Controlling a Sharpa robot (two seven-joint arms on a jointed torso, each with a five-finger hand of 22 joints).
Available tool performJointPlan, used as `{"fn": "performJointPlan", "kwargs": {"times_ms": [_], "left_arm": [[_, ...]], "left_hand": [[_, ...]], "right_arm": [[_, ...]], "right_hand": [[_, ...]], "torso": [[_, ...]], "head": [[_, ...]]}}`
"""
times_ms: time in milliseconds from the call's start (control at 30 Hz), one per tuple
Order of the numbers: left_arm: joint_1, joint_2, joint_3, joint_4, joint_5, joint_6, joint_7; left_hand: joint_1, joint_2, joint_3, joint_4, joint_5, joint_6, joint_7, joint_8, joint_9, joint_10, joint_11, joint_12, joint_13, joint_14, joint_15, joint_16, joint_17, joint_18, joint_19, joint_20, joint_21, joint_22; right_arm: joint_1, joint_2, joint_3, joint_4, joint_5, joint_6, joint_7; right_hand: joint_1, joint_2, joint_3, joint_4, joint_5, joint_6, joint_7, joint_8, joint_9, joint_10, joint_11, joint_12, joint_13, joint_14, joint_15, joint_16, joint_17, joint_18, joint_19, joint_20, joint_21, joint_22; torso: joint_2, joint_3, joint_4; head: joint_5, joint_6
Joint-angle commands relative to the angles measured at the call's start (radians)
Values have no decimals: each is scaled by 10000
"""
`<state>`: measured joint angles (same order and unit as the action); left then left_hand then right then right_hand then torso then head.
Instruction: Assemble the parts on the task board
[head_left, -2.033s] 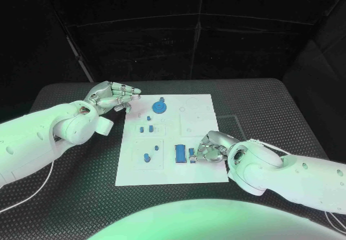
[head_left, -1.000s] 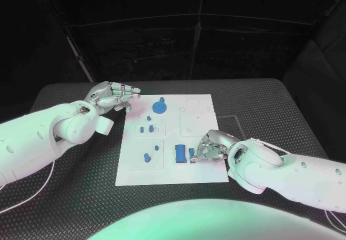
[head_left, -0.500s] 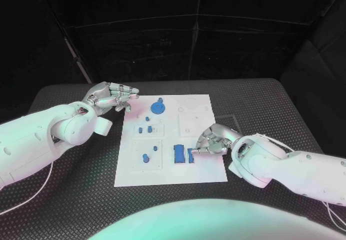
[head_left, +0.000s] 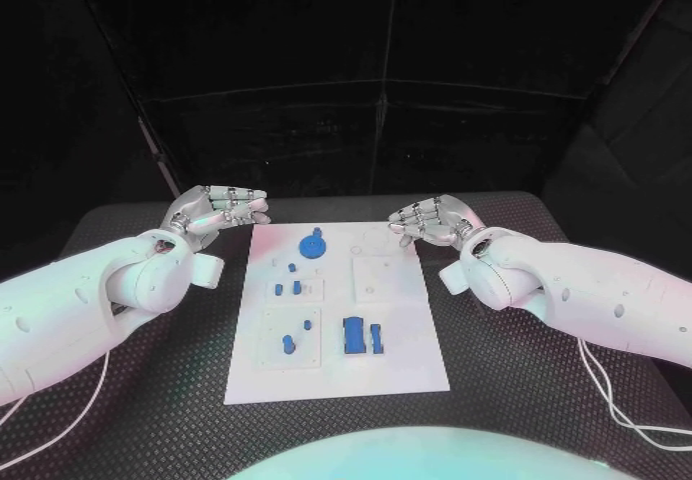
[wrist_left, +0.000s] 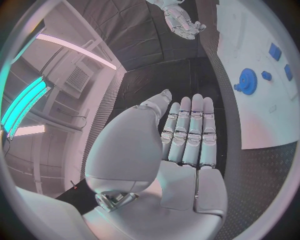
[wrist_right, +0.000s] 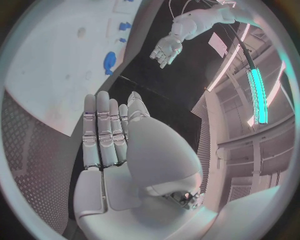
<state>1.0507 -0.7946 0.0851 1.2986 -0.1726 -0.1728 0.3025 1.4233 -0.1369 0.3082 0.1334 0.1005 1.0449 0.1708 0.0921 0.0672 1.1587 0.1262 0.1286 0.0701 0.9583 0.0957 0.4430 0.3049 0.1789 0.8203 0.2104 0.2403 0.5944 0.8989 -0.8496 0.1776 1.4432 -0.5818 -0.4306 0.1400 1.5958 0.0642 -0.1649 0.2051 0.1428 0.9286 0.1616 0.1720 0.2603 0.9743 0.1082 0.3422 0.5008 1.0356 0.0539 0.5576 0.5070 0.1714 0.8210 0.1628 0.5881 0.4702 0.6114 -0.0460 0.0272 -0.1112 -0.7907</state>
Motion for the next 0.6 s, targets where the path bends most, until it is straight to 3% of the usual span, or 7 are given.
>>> {"fn": "performJointPlan", "kwargs": {"times_ms": [33,300,333,367,433,567,600], "left_arm": [[-25,256,4,-322,1034,-746,1115],[-188,1052,0,-1300,1655,-1150,1490],[-183,970,-6,-1198,1024,-684,868],[-182,967,-9,-1184,1027,-704,873],[-179,951,-25,-1109,1040,-805,898],[-163,879,-100,-766,1102,-1269,1013],[-155,840,-140,-579,1135,-1521,1075]], "left_hand": [[15,30,-115,84,-7,-228,11,-168,-19,-298,176,-349,-55,-243,306,-1034,-505,11,-598,298,-776,-662],[127,396,-1061,26,20,-786,-193,-293,-31,-1401,450,-683,-86,-410,519,-3245,-1690,2,-2074,811,-1810,-2708],[-4179,636,-1633,-378,-301,-3633,-657,-921,-672,-4422,-67,-1286,-701,-3152,21,-3547,-2071,-537,-3840,-67,-2403,-3604],[-4312,1369,-1690,-401,-302,-3784,-672,-921,-672,-4583,-89,-1286,-701,-3253,54,-3617,-2113,-537,-4009,-93,-2403,-3729],[-4993,1369,-1782,-480,-1005,-4238,-731,-921,-672,-5065,-171,-1286,-701,-3687,-8,-3687,-2188,-538,-4330,-226,-2403,-3913],[-6378,1369,-1973,-614,-1005,-5167,-880,-921,-672,-6038,-334,-1286,-701,-4569,-153,-4430,-2317,-710,-4910,-502,-2403,-4221],[-6789,1369,-2020,-1334,-1005,-5446,-925,-921,-672,-6331,-382,-1286,-701,-4832,-194,-4430,-3049,-762,-5081,-592,-2403,-4312]], "right_arm": [[85,336,6,-612,2138,709,1877],[170,1446,15,-2198,2662,1185,2469],[148,1384,4,-2052,1888,603,1633],[154,1380,-5,-2035,1907,583,1644],[189,1363,-50,-1951,2007,482,1699],[348,1283,-257,-1564,2465,16,1951],[433,1240,-369,-1357,2710,-234,2087]], "right_hand": [[213,-4,-54,-25,-65,131,88,-398,-348,373,175,-872,-1353,-434,374,-1379,-1053,-67,-376,260,-938,-594],[-379,260,-238,-647,-40,315,165,-1078,-1402,706,519,-2434,-3910,-441,949,-4265,-3468,157,-511,1028,-3287,-2235],[-4998,-642,324,-1047,-469,-2573,-371,-1720,-1736,-2450,20,-2701,-4186,-3426,488,-4602,-3892,-515,-2819,199,-4003,-2930],[-5255,-642,355,-1094,-469,-2691,-393,-1720,-1787,-2548,26,-3422,-4260,-3541,486,-4684,-3982,-515,-2917,203,-4114,-3019],[-6012,-642,439,-1178,-538,-3147,-477,-1720,-1855,-3051,-49,-3422,-5008,-4004,413,-4767,-4081,-515,-3277,79,-4262,-3153],[-7467,-642,592,-1331,-671,-4048,-639,-1720,-2603,-4032,-199,-3422,-5008,-4934,271,-5576,-4228,-639,-4000,-172,-4501,-3383],[-7833,-642,633,-2051,-703,-4273,-682,-1720,-2603,-4278,-239,-3422,-5008,-5168,236,-5576,-4266,-687,-4182,-234,-4562,-3440]], "torso": [[-199,-14,125],[-370,-15,204],[-279,-19,145],[-283,-14,142],[-300,6,124],[-378,102,40],[-420,153,-4]], "head": [[-8,359],[132,880],[86,737],[94,747],[139,797],[343,1030],[453,1155]]}}
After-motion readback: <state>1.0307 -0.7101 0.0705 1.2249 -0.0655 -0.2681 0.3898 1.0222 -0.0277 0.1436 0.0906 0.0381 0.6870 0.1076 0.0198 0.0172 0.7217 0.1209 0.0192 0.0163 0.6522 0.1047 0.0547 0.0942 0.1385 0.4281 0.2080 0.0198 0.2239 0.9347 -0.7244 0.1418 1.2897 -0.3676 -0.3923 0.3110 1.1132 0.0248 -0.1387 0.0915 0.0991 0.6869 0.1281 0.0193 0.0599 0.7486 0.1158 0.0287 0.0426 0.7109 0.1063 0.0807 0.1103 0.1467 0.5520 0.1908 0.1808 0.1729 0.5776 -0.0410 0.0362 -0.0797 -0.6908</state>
